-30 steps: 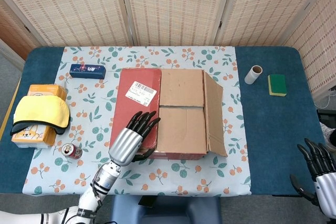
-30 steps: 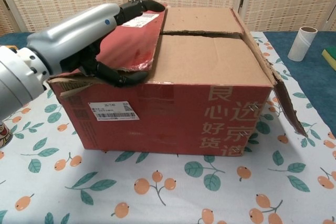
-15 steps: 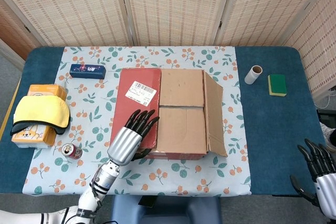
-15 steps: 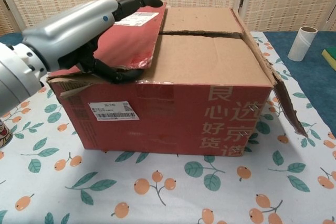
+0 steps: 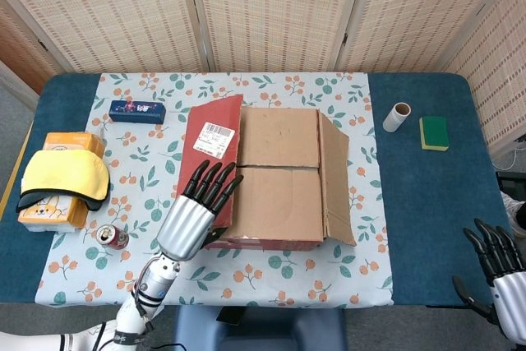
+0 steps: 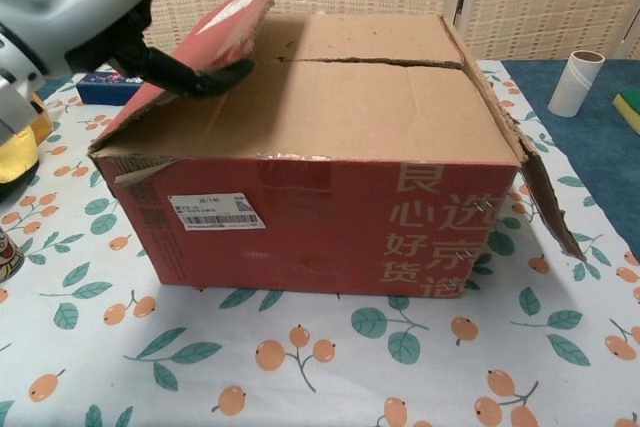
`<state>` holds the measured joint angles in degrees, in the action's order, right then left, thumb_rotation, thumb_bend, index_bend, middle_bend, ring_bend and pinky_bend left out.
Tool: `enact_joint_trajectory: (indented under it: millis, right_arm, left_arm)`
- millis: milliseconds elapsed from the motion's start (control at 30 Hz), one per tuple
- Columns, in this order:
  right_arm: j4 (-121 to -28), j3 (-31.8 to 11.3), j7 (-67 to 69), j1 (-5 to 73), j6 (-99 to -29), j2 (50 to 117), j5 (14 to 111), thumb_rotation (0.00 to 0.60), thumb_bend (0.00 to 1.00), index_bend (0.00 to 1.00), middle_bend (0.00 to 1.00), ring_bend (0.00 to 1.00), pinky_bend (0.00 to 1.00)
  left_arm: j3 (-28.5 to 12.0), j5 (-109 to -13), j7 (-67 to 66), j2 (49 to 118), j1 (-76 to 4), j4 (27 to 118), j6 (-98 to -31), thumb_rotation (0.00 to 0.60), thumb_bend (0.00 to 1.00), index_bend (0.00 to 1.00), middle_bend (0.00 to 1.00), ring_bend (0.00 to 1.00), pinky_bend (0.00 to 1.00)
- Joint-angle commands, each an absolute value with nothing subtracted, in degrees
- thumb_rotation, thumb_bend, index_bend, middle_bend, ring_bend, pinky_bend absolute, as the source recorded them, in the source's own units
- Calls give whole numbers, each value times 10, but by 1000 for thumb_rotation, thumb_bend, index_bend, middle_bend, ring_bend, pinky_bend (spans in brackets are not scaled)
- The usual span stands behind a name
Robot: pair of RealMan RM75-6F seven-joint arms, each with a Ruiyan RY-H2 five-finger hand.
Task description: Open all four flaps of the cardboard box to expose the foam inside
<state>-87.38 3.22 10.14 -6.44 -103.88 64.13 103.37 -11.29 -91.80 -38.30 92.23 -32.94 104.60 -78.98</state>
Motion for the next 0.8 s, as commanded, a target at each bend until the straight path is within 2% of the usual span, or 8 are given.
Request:
enact_joint_trajectory:
  millis: [33,567,800]
  right_arm:
    - [-874,32,100,-65,-1039,642,1034,600,430,0,0,0,0]
    - [-876,26,96,-65,-1040,644,1027,600,430,0,0,0,0]
    - [-874,24,85,-67,-1046,648,1031,600,430,0,0,0,0]
  left_arm:
    - [-127,-927,-414,913,-321,1055,-812,600,404,0,0,0,0]
    - [-132,-950,-493,849,-278,1127,-861,600,406,0,0,0,0]
    - [-124,-905,-505,784,-223,1132,-892,600,406,0,0,0,0]
